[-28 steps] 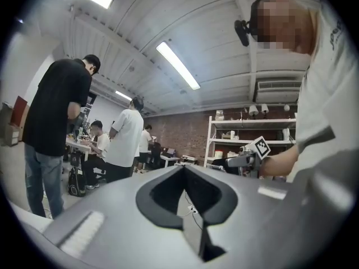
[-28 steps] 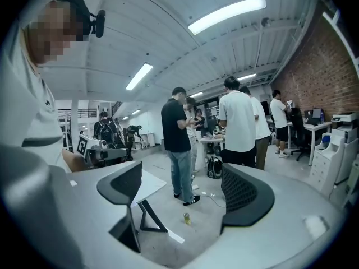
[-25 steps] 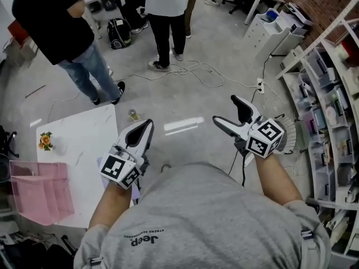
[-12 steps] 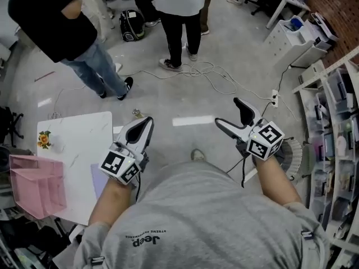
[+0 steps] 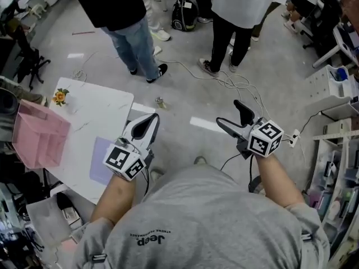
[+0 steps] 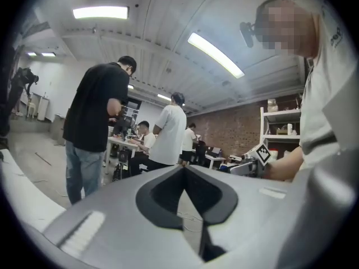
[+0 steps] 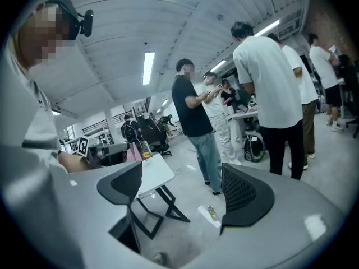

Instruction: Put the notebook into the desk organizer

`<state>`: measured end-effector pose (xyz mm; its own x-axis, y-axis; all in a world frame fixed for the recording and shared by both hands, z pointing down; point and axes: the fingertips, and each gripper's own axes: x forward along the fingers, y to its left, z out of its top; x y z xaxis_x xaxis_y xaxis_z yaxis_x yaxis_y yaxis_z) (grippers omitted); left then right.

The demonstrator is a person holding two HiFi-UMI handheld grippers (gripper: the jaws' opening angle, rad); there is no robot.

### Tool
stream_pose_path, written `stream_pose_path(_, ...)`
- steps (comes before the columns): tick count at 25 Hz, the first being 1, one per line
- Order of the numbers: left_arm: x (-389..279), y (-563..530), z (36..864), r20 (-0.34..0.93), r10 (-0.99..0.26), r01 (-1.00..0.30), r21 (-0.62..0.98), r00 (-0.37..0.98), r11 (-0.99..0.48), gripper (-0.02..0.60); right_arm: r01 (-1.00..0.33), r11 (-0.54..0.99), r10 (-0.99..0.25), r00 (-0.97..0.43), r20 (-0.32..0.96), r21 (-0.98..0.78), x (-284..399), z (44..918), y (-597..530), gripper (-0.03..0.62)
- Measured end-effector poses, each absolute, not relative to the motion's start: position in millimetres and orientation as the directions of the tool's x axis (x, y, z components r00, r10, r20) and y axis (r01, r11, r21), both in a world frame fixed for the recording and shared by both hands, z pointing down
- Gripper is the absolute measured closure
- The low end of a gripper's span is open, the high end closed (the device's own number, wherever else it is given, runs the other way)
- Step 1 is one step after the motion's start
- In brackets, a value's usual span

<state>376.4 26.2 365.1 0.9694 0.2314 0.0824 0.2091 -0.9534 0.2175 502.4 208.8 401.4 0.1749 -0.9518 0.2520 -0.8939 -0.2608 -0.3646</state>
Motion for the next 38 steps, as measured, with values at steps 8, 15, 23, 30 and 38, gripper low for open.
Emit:
stream_pose_path(8,296,-53,372,0.084,0.040,0.021,0.216,0.996,-0.976,0.532,-0.854,-0.098,-0.949,-0.075,0.306,-0.512,447,444,78,0.175)
stream_pose_path(15,195,-108,393,0.110,-0.155,-0.178,0.247,0.982,-0.953,0.532,-0.764,0.025,-0.876,-0.327,0.353,-0.645,356,500,-25,0.175)
stream_pose_path(23,87,-146,416,0.156,-0.329,-0.360,0.263,0.931,-0.895,0.532,-0.636,0.003,-0.735,-0.524,0.429,-0.772,245,591,-98,0.175)
stream_pose_path(30,13,-162,437,0.207,-0.414,-0.460,0.286,0.886,-0.841,0.532,-0.501,-0.075,-0.628,-0.648,0.431,-0.862,152,654,-137,0.175)
stream_pose_path(38,-34,-169,464,0.258,-0.445,-0.511,0.320,0.857,-0.798,0.532,-0.447,-0.162,-0.521,-0.719,0.461,-0.880,82,706,-150,0.177)
